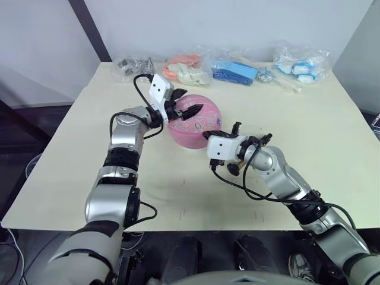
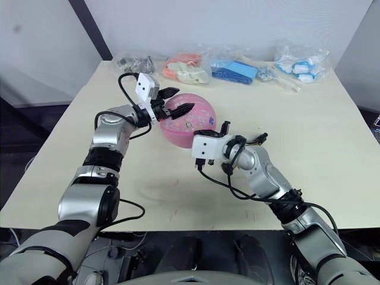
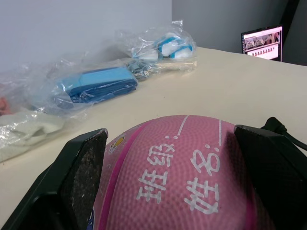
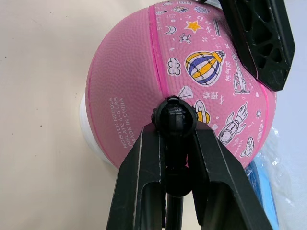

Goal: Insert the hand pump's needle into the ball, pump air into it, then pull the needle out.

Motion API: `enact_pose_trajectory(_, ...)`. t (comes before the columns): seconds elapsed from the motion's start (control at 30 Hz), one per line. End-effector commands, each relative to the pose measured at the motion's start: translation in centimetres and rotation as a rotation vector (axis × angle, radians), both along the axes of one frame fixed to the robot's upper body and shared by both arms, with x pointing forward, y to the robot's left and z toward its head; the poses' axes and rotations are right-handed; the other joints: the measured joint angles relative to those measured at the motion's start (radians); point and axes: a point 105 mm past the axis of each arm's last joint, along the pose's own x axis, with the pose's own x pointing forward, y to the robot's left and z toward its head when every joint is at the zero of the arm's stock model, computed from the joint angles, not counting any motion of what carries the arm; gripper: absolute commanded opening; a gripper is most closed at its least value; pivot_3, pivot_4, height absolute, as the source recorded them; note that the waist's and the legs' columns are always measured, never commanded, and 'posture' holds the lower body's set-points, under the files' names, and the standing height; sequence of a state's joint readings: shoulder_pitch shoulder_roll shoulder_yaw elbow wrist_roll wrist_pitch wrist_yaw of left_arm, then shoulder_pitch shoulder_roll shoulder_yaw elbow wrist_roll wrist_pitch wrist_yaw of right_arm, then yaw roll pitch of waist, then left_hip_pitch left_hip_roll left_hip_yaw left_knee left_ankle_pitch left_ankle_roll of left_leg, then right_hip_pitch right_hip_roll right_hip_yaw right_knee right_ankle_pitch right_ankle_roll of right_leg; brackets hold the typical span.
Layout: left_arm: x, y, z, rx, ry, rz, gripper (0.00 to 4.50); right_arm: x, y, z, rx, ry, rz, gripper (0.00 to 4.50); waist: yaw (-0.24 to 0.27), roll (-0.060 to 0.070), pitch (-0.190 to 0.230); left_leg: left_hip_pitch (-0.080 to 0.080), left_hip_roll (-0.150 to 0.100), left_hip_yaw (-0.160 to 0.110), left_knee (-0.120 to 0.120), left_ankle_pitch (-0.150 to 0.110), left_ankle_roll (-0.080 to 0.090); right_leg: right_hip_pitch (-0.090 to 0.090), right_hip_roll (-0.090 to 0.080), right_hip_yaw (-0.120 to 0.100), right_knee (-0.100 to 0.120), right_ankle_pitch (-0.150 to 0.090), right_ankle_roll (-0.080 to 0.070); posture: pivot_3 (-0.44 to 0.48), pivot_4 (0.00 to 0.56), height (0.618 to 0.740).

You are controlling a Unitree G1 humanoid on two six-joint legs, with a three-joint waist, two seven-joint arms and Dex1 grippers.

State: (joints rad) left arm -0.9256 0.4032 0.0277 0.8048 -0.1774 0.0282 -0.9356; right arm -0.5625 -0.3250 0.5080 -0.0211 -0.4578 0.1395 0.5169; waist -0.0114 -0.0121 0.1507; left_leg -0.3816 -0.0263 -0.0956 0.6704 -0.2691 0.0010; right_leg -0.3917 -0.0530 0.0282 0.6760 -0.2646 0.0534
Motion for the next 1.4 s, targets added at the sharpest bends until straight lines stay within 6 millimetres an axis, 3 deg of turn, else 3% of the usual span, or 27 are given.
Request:
enact_pose_trajectory(0.03, -0.7, 1.0, -8.7, 0.223, 0.208, 0.108, 4.5, -0.8, -0.3, 2.4, 0.069, -0.072, 0.036, 0.12, 0.003, 0.001, -0.003, 0.0, 0.0, 0.0, 0.0, 0.0, 0.0, 0.0, 0.0, 0.0, 0.0, 0.0, 0.0, 0.0, 0.15, 0.738)
enact_pose_trajectory(0.2, -1.1, 1.6, -11.2, 0.288, 0.231, 0.154, 4.5, -1.3, -0.5, 3.0, 0.104, -0.087, 0.054, 0.12, 0.009, 0.01, -0.014, 0.007, -0.002, -0.008, -0.002, 0.0, 0.0, 0.015, -0.001, -0.009, -0.013, -0.001, 0.001, 0.0, 0.15, 0.738)
enact_pose_trajectory(0.7, -2.9, 1.9, -15.4, 0.225, 0.344, 0.178, 4.5, -2.4, -2.7, 3.9, 0.183, -0.099, 0.05, 0.12, 0.031, 0.017, -0.026, 0.007, -0.013, -0.018, -0.002, -0.002, 0.003, 0.02, -0.011, -0.013, -0.014, -0.006, 0.009, 0.0, 0.15, 0.738)
enact_pose_trajectory(1.4, -2.8, 1.6, -16.3, 0.246, 0.362, 0.207, 4.5, -3.8, -4.0, 3.3, 0.124, -0.063, 0.071, 0.12, 0.048, 0.021, -0.031, 0.012, -0.032, -0.036, -0.003, -0.005, 0.009, 0.036, -0.02, -0.011, -0.018, -0.016, 0.021, 0.0, 0.15, 0.738)
